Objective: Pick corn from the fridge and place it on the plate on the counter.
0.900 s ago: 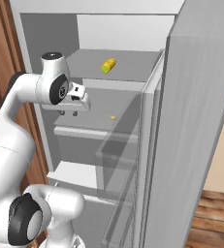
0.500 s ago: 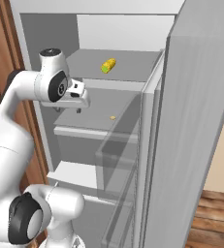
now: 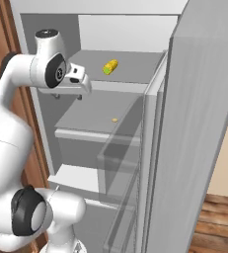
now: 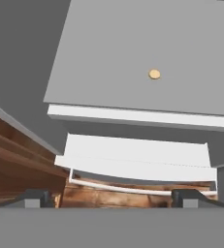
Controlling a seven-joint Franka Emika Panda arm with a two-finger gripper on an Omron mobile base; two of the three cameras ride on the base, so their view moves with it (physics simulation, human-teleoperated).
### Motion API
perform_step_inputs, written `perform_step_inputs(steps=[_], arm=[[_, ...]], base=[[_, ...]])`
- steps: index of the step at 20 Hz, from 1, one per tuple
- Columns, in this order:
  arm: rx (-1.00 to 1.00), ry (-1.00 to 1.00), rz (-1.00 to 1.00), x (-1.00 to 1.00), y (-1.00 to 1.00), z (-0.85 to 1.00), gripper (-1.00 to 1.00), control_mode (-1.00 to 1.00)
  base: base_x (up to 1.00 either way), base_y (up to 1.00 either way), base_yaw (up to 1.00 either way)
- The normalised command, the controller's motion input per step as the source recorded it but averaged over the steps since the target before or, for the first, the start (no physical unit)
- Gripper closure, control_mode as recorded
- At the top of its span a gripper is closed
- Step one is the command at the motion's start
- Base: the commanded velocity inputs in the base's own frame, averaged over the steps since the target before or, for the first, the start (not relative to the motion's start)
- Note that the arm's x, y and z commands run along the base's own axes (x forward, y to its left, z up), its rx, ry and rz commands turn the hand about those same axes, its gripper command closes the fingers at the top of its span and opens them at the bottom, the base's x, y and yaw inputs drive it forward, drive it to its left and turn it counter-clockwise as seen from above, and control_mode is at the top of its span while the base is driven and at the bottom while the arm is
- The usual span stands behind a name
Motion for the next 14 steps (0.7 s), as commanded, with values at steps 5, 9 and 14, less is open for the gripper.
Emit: perform_step_inputs(steps=[5, 9, 14], arm=[[0.0, 0.0, 0.0, 0.06, -0.34, 0.25, -1.0, -1.0], [0.0, -0.01, 0.0, 0.09, -0.23, 0.14, -1.0, -1.0], [0.0, -0.01, 0.0, 0.25, -0.02, 0.0, -1.0, -1.0]], base=[[0.0, 0.0, 0.0], [0.0, 0.0, 0.0], [0.0, 0.0, 0.0]])
